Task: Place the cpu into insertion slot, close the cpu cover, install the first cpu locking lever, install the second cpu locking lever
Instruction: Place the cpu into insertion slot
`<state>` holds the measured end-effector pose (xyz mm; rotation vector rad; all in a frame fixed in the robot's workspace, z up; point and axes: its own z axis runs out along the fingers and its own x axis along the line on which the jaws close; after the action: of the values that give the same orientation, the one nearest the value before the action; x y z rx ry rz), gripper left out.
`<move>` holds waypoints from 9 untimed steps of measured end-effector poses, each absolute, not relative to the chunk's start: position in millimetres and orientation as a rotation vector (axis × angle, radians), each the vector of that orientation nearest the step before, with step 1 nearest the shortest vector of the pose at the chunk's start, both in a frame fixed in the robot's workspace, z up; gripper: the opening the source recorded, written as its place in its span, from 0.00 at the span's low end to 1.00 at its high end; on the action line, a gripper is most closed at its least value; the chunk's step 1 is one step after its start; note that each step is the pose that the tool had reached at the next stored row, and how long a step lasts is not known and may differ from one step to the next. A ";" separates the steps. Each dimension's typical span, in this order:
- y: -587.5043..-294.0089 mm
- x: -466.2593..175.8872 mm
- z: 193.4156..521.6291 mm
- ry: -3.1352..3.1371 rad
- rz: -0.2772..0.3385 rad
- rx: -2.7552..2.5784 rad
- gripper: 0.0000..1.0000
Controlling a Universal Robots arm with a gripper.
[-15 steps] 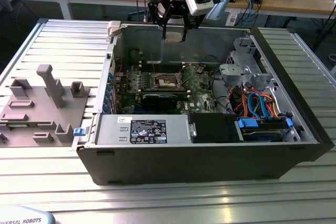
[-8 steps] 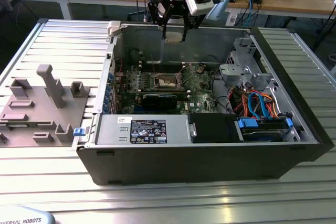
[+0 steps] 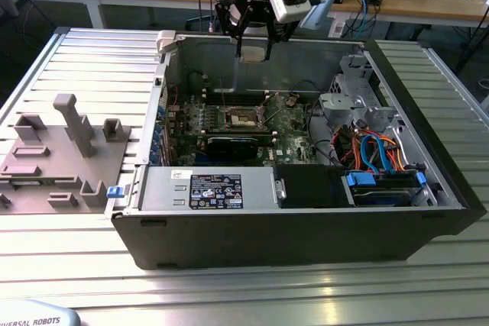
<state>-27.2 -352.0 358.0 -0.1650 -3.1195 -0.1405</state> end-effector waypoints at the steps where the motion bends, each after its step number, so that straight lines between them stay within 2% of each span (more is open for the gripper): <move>1: -352.0 -27.2 358.0 -3.119 -0.140 -0.166 0.55; 9: -352.0 -27.2 358.0 -3.119 -0.141 -0.186 0.55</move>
<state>-27.2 -352.0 358.0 -0.1863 -3.1189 -0.1407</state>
